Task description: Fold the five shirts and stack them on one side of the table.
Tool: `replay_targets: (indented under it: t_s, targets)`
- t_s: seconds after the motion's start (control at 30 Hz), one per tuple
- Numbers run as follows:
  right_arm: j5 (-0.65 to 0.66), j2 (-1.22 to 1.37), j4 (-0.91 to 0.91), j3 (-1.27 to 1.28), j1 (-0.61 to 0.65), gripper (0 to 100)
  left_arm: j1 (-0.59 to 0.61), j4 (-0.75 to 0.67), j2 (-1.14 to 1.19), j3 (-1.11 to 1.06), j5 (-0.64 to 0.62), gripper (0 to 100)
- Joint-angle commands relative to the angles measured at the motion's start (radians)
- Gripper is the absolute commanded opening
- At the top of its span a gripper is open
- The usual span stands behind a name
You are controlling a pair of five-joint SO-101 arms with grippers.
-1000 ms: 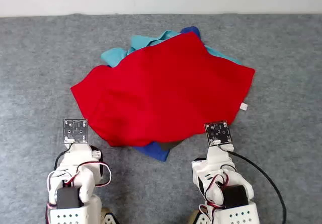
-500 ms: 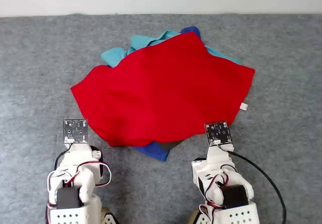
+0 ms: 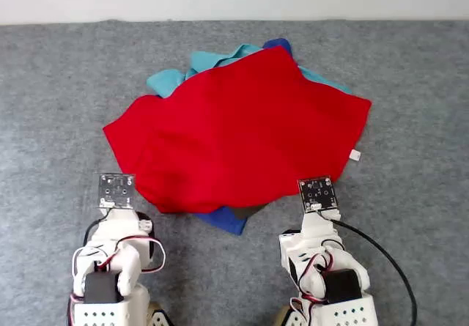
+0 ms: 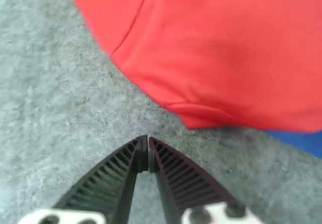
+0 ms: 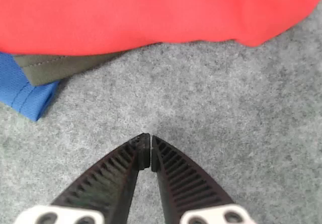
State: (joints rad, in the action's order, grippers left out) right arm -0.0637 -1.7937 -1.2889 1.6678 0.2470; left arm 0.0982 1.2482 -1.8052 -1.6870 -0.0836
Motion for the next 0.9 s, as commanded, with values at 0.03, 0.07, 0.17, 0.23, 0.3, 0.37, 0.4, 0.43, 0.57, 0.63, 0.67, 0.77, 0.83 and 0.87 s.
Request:
replay_targets:
  t_s: [0.03,0.07,0.17,0.23,0.3,0.37,0.4,0.43,0.57,0.63,0.67,0.77,0.83,0.87]
  targets:
    - [0.011,0.002,-0.007,0.017,-0.005,1.0,-0.003,-0.028,-0.009,0.082,0.207,2]
    - [0.011,0.002,-0.007,0.017,-0.005,1.0,0.002,-0.029,-0.009,0.108,0.252,2]
    - [0.011,0.002,-0.007,0.017,-0.005,1.0,0.025,-0.021,-0.008,0.213,0.269,2]
    - [0.011,0.002,-0.007,0.017,-0.005,1.0,0.058,-0.025,-0.006,0.285,0.232,2]
    - [0.011,0.002,-0.007,0.017,-0.005,1.0,0.078,-0.029,-0.005,0.343,0.203,2]
    - [0.011,0.002,-0.007,0.017,-0.005,1.0,0.075,-0.028,-0.005,0.371,0.201,2]
    - [0.011,0.002,-0.007,0.017,-0.005,1.0,0.075,-0.028,-0.005,0.374,0.201,2]
    - [0.011,0.002,-0.007,0.017,-0.005,1.0,0.077,-0.028,-0.005,0.374,0.203,2]
    - [0.011,0.002,-0.007,0.017,-0.005,1.0,0.078,-0.023,-0.005,0.378,0.203,2]
    - [0.011,0.002,-0.007,0.017,-0.005,1.0,0.078,-0.026,-0.003,0.378,0.199,2]
    - [0.011,0.002,-0.007,0.017,-0.005,1.0,0.078,-0.026,-0.003,0.378,0.199,2]
    - [0.011,0.002,-0.007,0.017,-0.005,1.0,0.078,-0.023,-0.003,0.378,0.199,2]
    - [0.011,0.002,-0.007,0.017,-0.005,1.0,0.078,-0.023,-0.003,0.38,0.199,2]
    - [0.011,0.002,-0.007,0.017,-0.005,1.0,0.078,-0.023,-0.003,0.38,0.199,2]
